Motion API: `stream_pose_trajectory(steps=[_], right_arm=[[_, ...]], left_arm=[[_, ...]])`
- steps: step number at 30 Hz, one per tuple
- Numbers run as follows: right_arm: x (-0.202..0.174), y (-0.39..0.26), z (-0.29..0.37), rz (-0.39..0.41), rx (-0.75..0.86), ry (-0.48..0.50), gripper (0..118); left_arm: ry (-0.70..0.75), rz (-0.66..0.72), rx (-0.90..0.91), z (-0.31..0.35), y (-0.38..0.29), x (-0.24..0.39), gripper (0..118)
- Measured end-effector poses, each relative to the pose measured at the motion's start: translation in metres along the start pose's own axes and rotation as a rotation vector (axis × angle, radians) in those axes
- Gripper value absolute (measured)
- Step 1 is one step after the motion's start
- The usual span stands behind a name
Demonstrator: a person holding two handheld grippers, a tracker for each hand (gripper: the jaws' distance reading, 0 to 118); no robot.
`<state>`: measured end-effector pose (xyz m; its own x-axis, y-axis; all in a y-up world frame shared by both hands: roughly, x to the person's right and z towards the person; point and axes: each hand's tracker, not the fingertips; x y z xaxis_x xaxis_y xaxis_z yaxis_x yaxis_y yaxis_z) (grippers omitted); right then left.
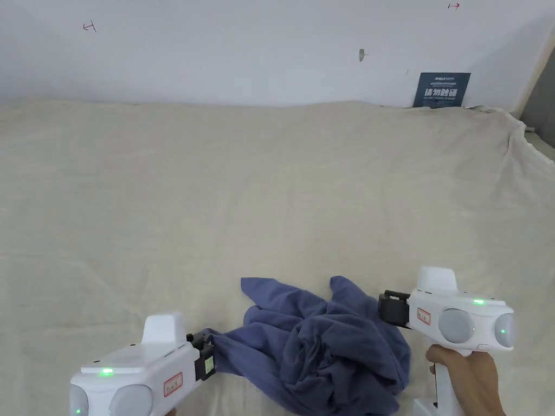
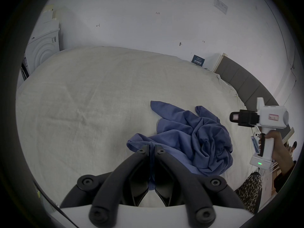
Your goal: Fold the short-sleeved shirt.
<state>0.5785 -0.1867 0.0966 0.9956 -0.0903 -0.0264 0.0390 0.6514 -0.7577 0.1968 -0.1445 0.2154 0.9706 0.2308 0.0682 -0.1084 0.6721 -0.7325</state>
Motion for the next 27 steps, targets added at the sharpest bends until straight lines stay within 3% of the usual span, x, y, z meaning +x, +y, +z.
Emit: stream_pose_trajectory(steps=[6, 9, 11, 15, 16, 19, 23, 27], right_arm=[[-0.007, 0.003, -0.048, 0.018, -0.113, 0.004, 83], [-0.019, 0.003, -0.051, -0.006, -0.123, 0.020, 74], [-0.028, 0.003, -0.049, 0.003, -0.133, 0.034, 60], [-0.029, -0.002, -0.055, 0.008, -0.177, 0.078, 10], [-0.030, -0.003, -0.052, 0.051, -0.173, 0.083, 6], [-0.033, -0.003, -0.035, 0.059, -0.169, 0.088, 6], [-0.022, 0.005, 0.001, 0.026, -0.049, 0.127, 5], [-0.019, 0.020, 0.054, 0.068, 0.061, 0.139, 5]], left_arm=[[-0.001, 0.005, -0.020, -0.007, -0.001, -0.007, 3], [-0.004, 0.012, -0.027, -0.008, -0.003, -0.009, 3], [-0.002, 0.015, -0.030, -0.008, -0.004, -0.010, 3], [-0.003, 0.020, -0.031, -0.008, -0.006, -0.012, 3], [-0.003, 0.022, -0.029, -0.007, -0.007, -0.012, 3], [-0.008, 0.031, -0.027, -0.005, -0.008, -0.013, 3], [-0.025, 0.054, -0.008, 0.004, -0.008, -0.014, 3], [-0.047, 0.093, 0.018, 0.013, -0.001, -0.016, 3]])
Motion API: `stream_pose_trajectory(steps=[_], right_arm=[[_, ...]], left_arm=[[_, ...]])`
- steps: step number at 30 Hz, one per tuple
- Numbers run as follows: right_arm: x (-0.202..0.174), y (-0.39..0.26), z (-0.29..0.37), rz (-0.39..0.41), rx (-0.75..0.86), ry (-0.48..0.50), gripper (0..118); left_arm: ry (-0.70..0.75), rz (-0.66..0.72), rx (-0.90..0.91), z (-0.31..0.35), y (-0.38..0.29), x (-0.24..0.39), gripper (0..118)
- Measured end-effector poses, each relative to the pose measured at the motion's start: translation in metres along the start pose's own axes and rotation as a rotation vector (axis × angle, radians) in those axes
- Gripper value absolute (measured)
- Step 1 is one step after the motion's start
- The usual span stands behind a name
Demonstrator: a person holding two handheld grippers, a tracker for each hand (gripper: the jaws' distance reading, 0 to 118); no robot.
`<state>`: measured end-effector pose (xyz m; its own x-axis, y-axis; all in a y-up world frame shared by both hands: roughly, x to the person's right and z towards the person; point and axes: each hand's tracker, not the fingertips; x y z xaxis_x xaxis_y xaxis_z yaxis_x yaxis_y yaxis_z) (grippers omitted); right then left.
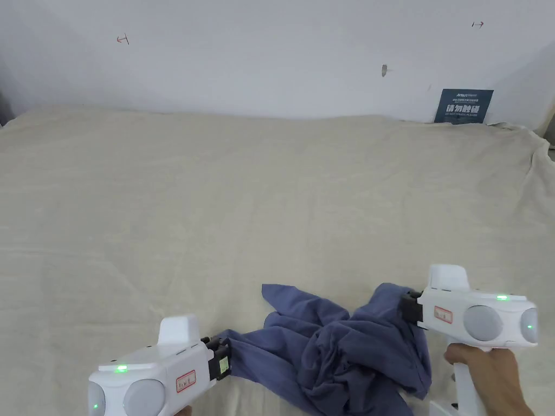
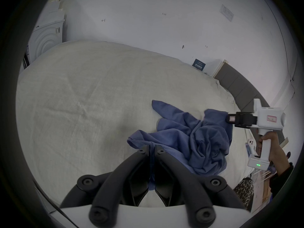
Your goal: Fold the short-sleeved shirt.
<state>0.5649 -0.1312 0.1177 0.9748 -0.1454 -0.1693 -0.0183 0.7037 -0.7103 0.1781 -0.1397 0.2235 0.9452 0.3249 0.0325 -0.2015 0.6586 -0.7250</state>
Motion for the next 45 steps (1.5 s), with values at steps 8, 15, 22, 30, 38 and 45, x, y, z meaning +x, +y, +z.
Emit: stream_pose_trajectory(steps=[8, 15, 22, 30, 38, 45], right_arm=[[0.020, 0.061, 0.101, 0.055, 0.229, -0.059, 5], [0.043, 0.119, 0.144, 0.058, 0.332, -0.107, 5], [0.051, 0.174, 0.157, 0.072, 0.415, -0.162, 5], [0.047, 0.229, 0.143, 0.116, 0.522, -0.266, 5], [0.042, 0.249, 0.106, 0.116, 0.558, -0.316, 5], [0.053, 0.217, 0.059, 0.071, 0.483, -0.305, 5]], left_arm=[[0.016, -0.001, 0.140, 0.033, 0.059, -0.005, 3], [0.082, -0.063, 0.260, 0.062, 0.148, -0.012, 3], [0.177, -0.131, 0.366, 0.088, 0.230, -0.004, 3], [0.253, -0.131, 0.487, 0.097, 0.300, -0.002, 3], [0.327, -0.174, 0.531, 0.068, 0.325, -0.011, 3], [0.325, -0.167, 0.487, 0.030, 0.293, -0.036, 3]])
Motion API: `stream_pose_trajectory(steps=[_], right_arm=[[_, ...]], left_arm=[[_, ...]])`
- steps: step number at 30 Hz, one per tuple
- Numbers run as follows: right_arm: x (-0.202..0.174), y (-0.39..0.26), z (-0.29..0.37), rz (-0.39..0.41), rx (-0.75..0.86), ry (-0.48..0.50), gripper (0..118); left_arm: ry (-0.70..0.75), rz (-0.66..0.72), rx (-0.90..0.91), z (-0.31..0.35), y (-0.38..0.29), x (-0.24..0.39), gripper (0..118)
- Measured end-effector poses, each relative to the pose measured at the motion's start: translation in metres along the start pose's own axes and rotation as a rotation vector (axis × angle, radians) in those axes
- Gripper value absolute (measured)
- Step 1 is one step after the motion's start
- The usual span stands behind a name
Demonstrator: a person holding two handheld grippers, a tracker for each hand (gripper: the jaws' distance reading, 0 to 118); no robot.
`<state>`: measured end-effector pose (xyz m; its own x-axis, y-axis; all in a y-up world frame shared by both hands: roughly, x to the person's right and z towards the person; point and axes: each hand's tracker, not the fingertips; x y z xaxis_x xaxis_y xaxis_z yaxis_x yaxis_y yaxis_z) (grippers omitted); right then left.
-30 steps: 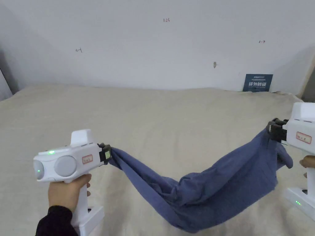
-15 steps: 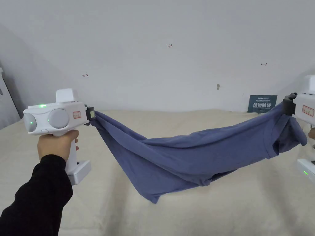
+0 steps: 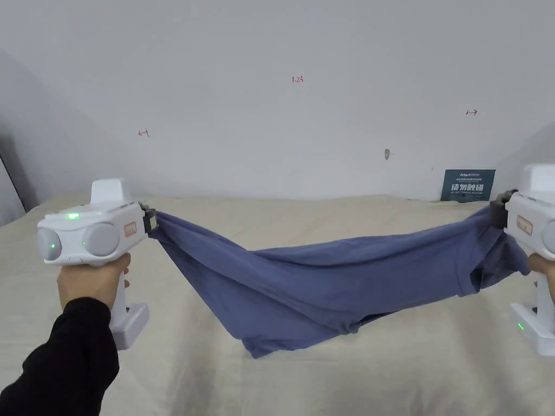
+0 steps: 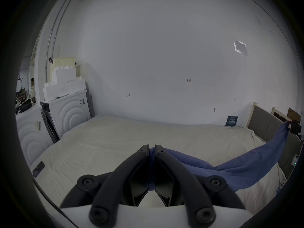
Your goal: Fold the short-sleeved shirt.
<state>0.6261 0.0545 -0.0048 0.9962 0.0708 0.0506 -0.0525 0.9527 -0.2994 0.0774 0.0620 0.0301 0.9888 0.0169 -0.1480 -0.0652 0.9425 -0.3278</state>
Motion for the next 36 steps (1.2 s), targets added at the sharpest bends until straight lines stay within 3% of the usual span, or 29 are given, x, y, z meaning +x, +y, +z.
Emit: stream_pose_trajectory(steps=[9, 22, 36], right_arm=[[0.003, -0.109, 0.001, -0.067, -0.177, 0.017, 5], [0.024, -0.241, 0.112, -0.193, -0.323, 0.058, 5], [0.033, -0.297, 0.229, -0.235, -0.350, 0.089, 5]], left_arm=[[-0.037, 0.023, -0.121, 0.016, -0.105, -0.014, 3], [-0.001, 0.104, -0.351, 0.097, -0.254, -0.055, 3], [0.032, 0.126, -0.401, 0.195, -0.299, -0.082, 3]])
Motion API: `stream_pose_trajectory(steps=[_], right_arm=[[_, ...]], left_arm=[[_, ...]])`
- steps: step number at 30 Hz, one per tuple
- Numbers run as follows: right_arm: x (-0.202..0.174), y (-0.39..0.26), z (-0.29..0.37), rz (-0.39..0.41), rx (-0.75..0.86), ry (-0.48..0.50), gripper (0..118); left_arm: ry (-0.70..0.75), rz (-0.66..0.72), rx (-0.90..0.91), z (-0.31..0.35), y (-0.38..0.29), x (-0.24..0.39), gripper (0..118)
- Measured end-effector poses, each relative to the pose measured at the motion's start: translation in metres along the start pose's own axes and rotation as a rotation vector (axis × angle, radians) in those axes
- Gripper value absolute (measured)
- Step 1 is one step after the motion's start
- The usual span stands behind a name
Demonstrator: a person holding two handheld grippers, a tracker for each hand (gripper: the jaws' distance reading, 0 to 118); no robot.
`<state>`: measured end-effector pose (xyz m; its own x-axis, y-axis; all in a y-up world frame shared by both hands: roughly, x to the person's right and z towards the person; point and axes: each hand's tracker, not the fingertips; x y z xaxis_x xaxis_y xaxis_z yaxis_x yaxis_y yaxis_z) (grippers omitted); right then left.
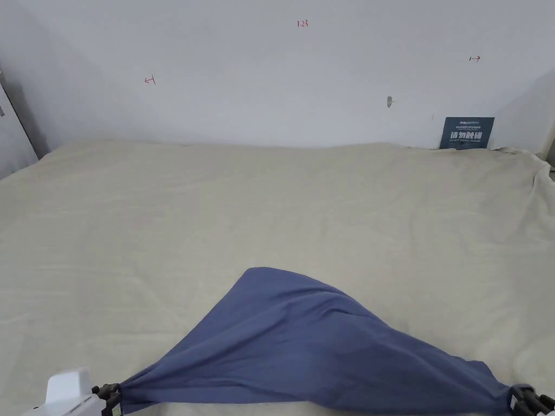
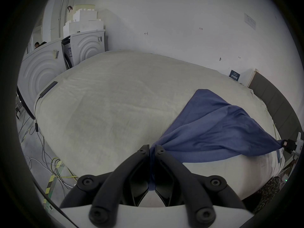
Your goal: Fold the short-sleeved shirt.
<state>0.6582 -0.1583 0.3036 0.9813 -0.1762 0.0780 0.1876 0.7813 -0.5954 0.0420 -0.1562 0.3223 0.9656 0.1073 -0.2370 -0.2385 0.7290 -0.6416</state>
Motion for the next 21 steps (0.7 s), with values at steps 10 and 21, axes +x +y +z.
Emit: stream_pose_trajectory(steps=[10, 21], right_arm=[[0.005, -0.037, -0.018, -0.013, -0.126, -0.057, 5], [-0.004, -0.043, -0.035, -0.037, -0.259, -0.101, 14]], left_arm=[[0.051, -0.029, -0.117, -0.025, -0.024, 0.000, 3], [0.059, 0.057, -0.254, -0.047, -0.030, 0.003, 37]])
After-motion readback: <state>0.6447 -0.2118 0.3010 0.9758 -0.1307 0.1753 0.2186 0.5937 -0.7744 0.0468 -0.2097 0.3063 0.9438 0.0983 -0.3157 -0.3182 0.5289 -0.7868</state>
